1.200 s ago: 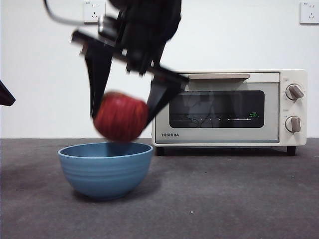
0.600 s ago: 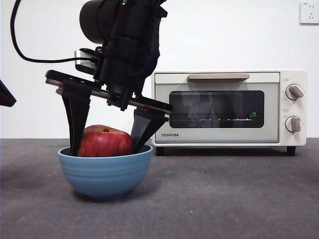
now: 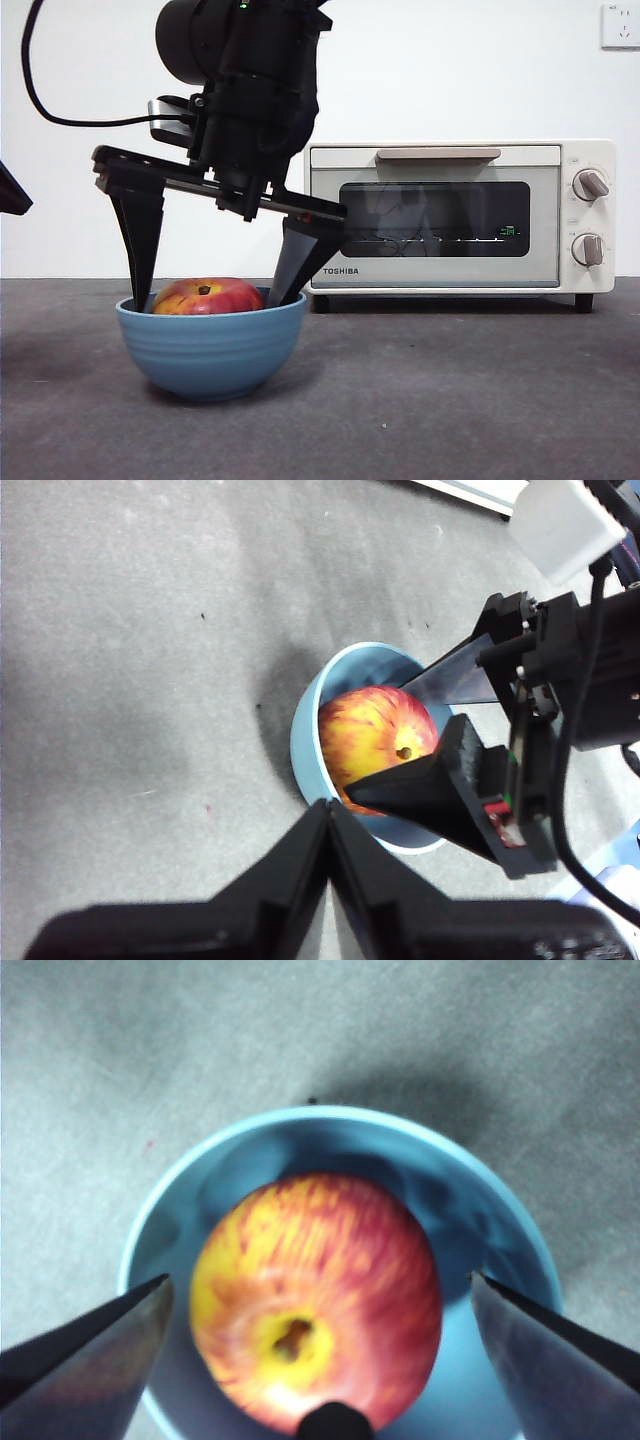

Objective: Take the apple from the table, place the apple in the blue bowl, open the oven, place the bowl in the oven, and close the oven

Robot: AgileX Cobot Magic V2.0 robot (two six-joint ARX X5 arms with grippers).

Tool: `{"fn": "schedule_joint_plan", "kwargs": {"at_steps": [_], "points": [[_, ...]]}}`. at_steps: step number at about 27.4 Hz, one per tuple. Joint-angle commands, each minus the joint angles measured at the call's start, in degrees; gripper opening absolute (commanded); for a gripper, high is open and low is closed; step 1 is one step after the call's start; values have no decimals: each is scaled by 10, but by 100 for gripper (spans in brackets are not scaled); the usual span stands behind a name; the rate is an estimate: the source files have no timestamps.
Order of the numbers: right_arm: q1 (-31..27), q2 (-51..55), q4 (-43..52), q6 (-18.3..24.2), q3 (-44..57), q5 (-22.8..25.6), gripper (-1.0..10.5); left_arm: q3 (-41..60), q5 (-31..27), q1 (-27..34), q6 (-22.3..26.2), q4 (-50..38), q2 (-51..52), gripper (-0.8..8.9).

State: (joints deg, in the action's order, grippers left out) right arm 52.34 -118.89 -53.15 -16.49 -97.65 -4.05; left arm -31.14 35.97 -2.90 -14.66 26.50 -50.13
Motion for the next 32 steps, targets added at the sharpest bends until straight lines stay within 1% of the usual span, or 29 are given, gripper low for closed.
{"fn": "schedule_joint_plan", "kwargs": {"at_steps": [1,2,3,6,8,9,12,15,19,21,22,24,26,27,30,31,32], "points": [[4,-4,-32,6,-34,0,499,0,0,-2,1,-4,1,-5],[4,2,-55,9,-53,1,498,0,0,-2,0,-4,0,-5],[5,9,-73,16,-70,3,473,0,0,-2,0,-4,0,-5],[5,57,-110,33,-92,43,266,-2,0,-2,-4,-5,-4,-5],[3,97,-129,52,-92,74,63,-16,0,-2,-5,-4,-15,-5],[-2,116,-143,59,-92,92,19,-29,0,-2,-5,-4,-23,-5],[-26,176,-182,73,-80,146,19,-92,0,-5,-6,-4,-69,-5],[-66,247,-176,77,-26,150,19,-171,0,-26,-3,-4,-129,-5],[-139,372,-143,69,112,149,19,-283,-12,-86,-1,-9,-226,-5],[-179,440,-120,42,192,129,3,-348,-28,-118,-1,-9,-281,-5],[-201,478,-105,32,236,111,-7,-386,-29,-134,-1,-8,-312,-5],[-238,546,-81,14,309,91,-7,-458,-29,-163,-1,-7,-371,-5],[-268,608,-71,-8,371,80,-7,-531,-29,-188,-1,2,-430,-5],[-281,633,-68,-18,395,66,-7,-563,-29,-199,-1,6,-456,-5],[-324,720,-52,-42,456,-48,-7,-666,-29,-232,-2,14,-540,-5],[-336,746,-51,-56,469,-68,-7,-697,-30,-241,-2,14,-564,-5],[-342,760,-52,-63,475,-73,-7,-716,-30,-246,-2,14,-579,-5]]}}
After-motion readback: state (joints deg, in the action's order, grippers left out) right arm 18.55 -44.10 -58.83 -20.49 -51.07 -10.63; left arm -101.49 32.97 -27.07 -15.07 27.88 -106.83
